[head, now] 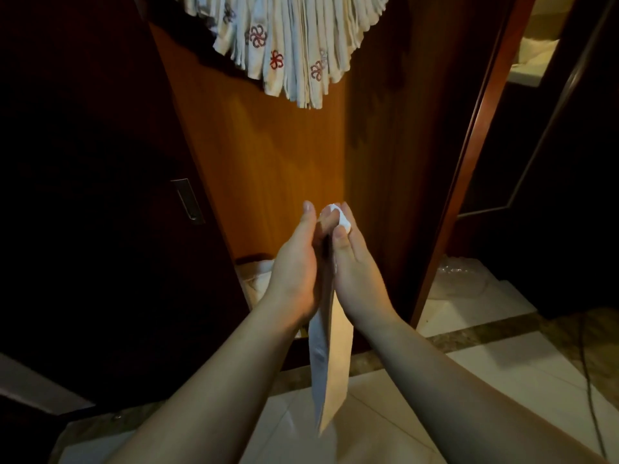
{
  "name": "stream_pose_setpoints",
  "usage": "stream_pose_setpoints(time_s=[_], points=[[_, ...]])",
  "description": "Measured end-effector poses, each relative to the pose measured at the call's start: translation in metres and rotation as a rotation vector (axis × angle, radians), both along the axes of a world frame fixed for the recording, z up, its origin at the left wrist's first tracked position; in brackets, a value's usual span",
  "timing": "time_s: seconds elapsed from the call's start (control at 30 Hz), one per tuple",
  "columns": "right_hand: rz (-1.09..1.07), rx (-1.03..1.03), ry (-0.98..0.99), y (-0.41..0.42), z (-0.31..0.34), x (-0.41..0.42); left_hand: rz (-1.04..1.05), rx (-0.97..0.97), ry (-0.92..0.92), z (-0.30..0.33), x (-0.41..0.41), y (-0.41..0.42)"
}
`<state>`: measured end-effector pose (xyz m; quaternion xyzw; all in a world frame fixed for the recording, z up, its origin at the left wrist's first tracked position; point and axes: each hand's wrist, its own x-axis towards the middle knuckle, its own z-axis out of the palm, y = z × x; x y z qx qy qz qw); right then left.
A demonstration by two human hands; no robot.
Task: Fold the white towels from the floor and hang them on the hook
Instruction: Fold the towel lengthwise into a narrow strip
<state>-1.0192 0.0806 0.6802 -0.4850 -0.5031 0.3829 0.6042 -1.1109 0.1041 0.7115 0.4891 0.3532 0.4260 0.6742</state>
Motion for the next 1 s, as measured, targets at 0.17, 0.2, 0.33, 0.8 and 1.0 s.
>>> stream_pose_setpoints(time_s=[0.17,0.2,0.33,0.8,1.0], points=[[-0.009,0.044,-0.058,-0.001,-0.002,0.008,-0.102,0.114,0.156,0.015,-0.007,0.001],[-0.025,0.058,-0.083,-0.001,-0.002,0.008,-0.123,0.148,0.200,0.017,-0.007,0.000],[-0.120,0.131,-0.100,0.004,-0.001,0.007,-0.144,0.190,0.279,0.023,-0.004,-0.005],[0.025,0.053,-0.008,0.015,0.027,0.059,0.032,0.493,0.496,-0.009,-0.031,0.048],[0.055,0.035,0.044,0.013,0.036,0.080,-0.129,0.529,0.866,-0.021,-0.049,0.057]])
